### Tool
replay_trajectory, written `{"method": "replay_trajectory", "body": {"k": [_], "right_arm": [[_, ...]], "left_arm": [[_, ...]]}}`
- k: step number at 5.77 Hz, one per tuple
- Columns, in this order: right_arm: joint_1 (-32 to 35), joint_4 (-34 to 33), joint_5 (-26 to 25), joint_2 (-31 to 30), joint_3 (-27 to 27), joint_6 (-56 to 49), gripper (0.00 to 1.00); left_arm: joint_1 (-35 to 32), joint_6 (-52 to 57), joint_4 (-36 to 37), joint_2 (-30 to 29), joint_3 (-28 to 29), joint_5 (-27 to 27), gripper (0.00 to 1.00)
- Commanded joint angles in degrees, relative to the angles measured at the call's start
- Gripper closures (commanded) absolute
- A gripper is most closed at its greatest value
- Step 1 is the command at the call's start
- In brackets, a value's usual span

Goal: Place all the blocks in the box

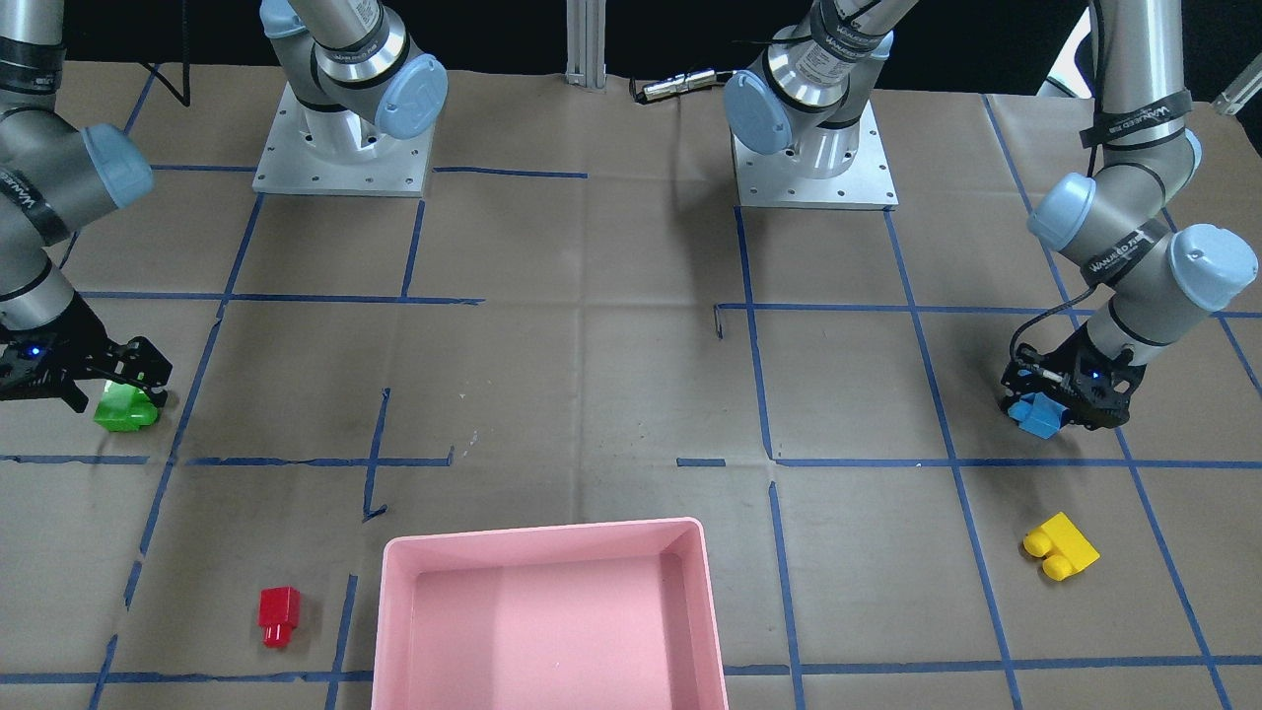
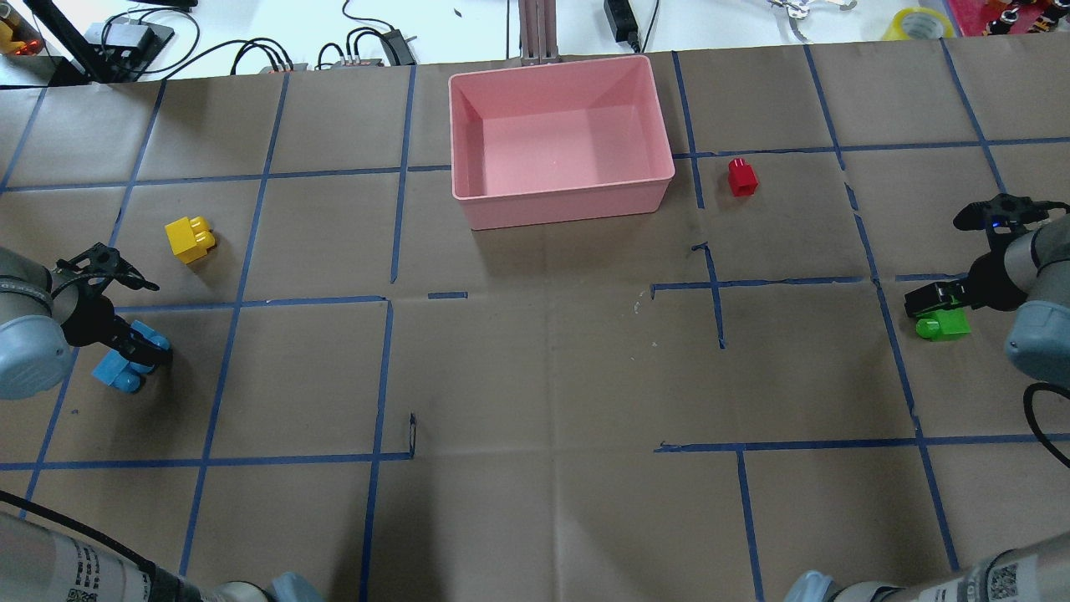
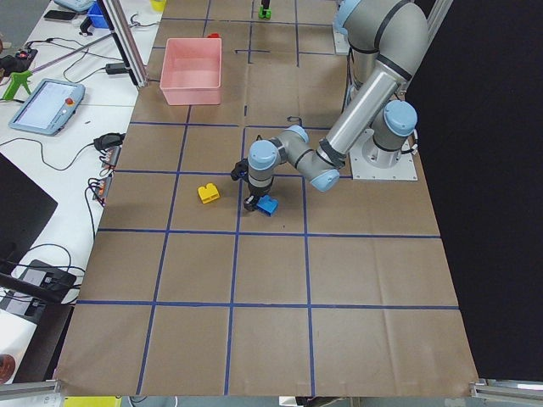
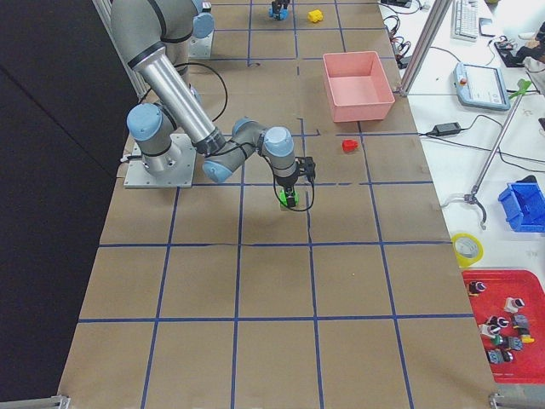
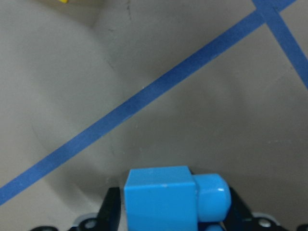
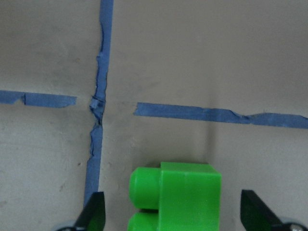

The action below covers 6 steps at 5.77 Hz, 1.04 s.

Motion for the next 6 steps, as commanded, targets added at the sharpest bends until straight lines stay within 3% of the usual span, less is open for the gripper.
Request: {"method": "replay_trajectory", "body": {"k": [1, 3, 4, 6], "right_arm": [[0.2, -1.6, -0.6, 1.5, 0.1, -0.1, 0.01], [0.2, -1.0, -1.5, 1.3, 0.1, -0.3, 0.07], [0.2, -0.8, -2.5, 1.5, 0.1, -0.3, 0.18], [0.2, 1.5, -2.8, 1.1, 0.1, -0.7, 0.52]], "left_arm": [[0.0, 0.2, -0.2, 0.4, 0.4, 0.5, 0.54], [-0.4, -0.2, -0.2, 1.0, 0.8, 1.8, 0.77], [-0.8, -1.7, -2.2, 2.1, 4.3, 1.6, 0.8], [-10.2, -17.8, -21.7, 2.4, 20.9, 1.2, 0.82]]}}
